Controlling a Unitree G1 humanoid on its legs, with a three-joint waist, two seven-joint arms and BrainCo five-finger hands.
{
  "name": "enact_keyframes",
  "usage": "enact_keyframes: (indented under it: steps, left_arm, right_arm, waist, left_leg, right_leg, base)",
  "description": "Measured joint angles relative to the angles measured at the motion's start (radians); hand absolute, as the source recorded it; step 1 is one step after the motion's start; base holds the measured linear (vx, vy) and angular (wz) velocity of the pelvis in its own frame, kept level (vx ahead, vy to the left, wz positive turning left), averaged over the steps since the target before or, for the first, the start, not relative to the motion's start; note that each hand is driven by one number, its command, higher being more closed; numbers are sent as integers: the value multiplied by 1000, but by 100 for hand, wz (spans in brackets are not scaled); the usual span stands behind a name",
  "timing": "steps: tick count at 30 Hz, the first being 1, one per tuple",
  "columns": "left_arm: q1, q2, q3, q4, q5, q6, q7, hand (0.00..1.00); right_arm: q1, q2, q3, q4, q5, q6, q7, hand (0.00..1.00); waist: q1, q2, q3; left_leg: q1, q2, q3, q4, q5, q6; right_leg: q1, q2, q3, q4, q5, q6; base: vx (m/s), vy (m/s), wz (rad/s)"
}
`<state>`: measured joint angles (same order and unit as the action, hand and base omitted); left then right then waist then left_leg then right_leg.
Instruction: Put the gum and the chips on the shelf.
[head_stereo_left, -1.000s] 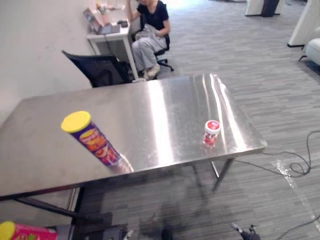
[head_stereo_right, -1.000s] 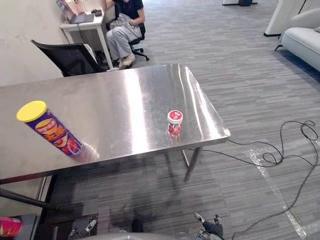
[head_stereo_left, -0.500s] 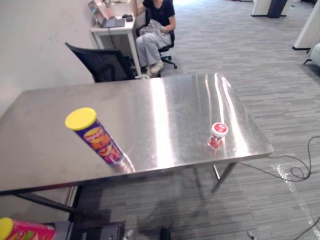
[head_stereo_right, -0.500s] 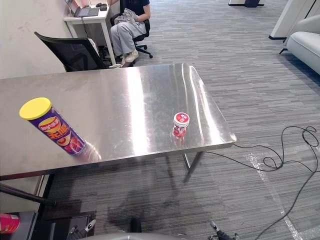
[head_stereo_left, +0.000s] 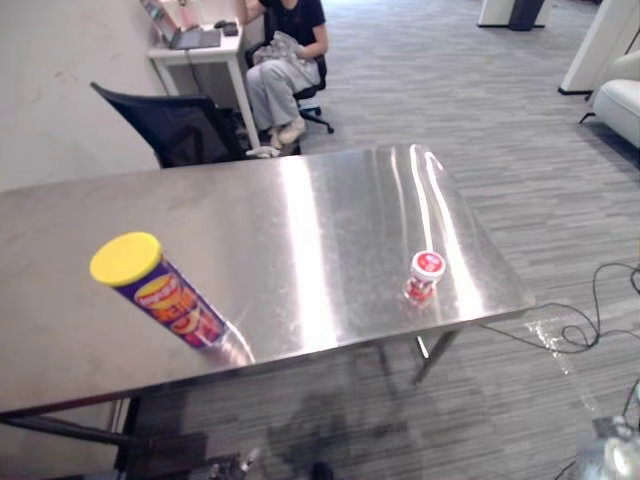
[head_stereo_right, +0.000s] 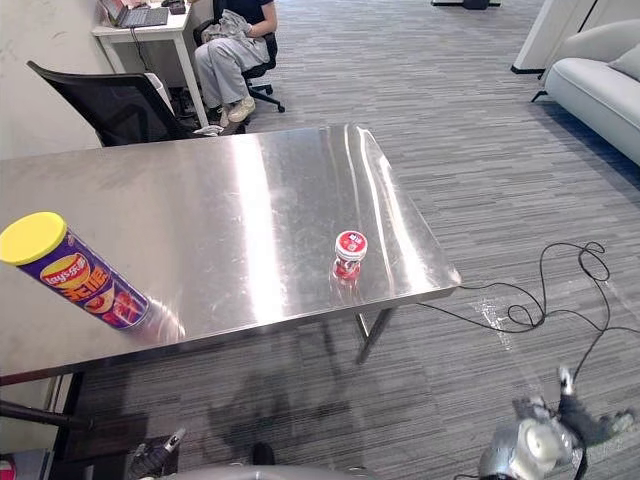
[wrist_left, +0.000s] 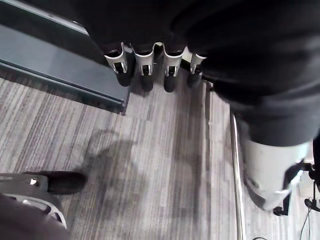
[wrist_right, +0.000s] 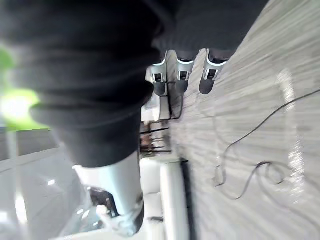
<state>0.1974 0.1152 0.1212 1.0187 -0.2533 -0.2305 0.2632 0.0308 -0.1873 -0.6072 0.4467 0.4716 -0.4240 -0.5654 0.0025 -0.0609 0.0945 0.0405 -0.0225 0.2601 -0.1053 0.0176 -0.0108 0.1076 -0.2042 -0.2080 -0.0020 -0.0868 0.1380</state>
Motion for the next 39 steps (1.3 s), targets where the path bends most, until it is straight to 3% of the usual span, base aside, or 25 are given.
enact_keyframes:
  steps: [5,9,10,13,15,21,29,34,39]
  left_arm:
    - [1,5,-31,-26,1,24,8,0]
    - [2,10,-41,-26,39,24,15,0]
    - [2,15,-50,-26,41,24,15,0]
    - [5,20,-59,-24,42,23,15,0]
    - [7,25,-72,-24,42,21,17,0]
    - [31,30,-79,-22,79,14,17,0]
    - [37,32,-94,3,80,-2,17,0]
    - [62,28,-98,16,80,-2,17,0]
    - [76,30,-108,17,82,-2,15,0]
  right_arm:
    - [-10,1,155,-318,-196,29,-17,0]
    - [-13,0,293,-433,-326,60,85,0]
    - [-14,-7,328,-464,-403,76,138,0]
    - [-13,-96,412,-483,-493,94,272,0]
    - [-13,-130,426,-483,-488,95,362,0]
    - [-4,-173,484,-483,-411,94,498,0]
    - [13,-199,539,-503,-403,93,527,0]
    - [13,-238,567,-540,-377,99,569,0]
    - [14,-243,601,-571,-310,129,621,0]
  waist:
    - [-1,-1,0]
    - [-1,0,-2]
    - [-3,0,-3]
    - [-4,0,-4]
    - [-4,0,-4]
    - [-27,6,-10]
    - [-27,13,-15]
    - [-27,33,-26]
    - [-27,25,-30]
  left_leg:
    - [-2,1,4,0,-7,-3]
    - [-10,2,0,0,-5,-1]
    - [-19,2,-3,1,-5,0]
    - [-23,1,-10,7,-4,1]
    - [-23,4,-21,7,-3,3]
    - [-23,17,-29,7,-1,6]
    - [-45,4,-61,3,26,15]
    - [-56,0,-80,0,40,14]
    - [-63,-1,-83,0,43,15]
  right_leg:
    - [-3,3,-1,-4,0,0]
    - [-14,6,-1,-4,0,0]
    - [-21,7,-2,-4,1,1]
    - [-31,10,-6,5,6,7]
    - [-30,17,-12,6,19,7]
    - [-32,26,-23,8,45,0]
    - [-43,14,-60,15,24,-7]
    - [-51,9,-71,22,2,-7]
    - [-54,8,-71,22,2,-7]
  base:
    - [45,0,-4]
    - [54,-11,-4]
    - [58,-11,1]
    - [67,-7,3]
    - [46,-3,7]
    - [0,0,0]
    - [-74,-8,9]
    - [-78,11,10]
    - [-16,7,1]
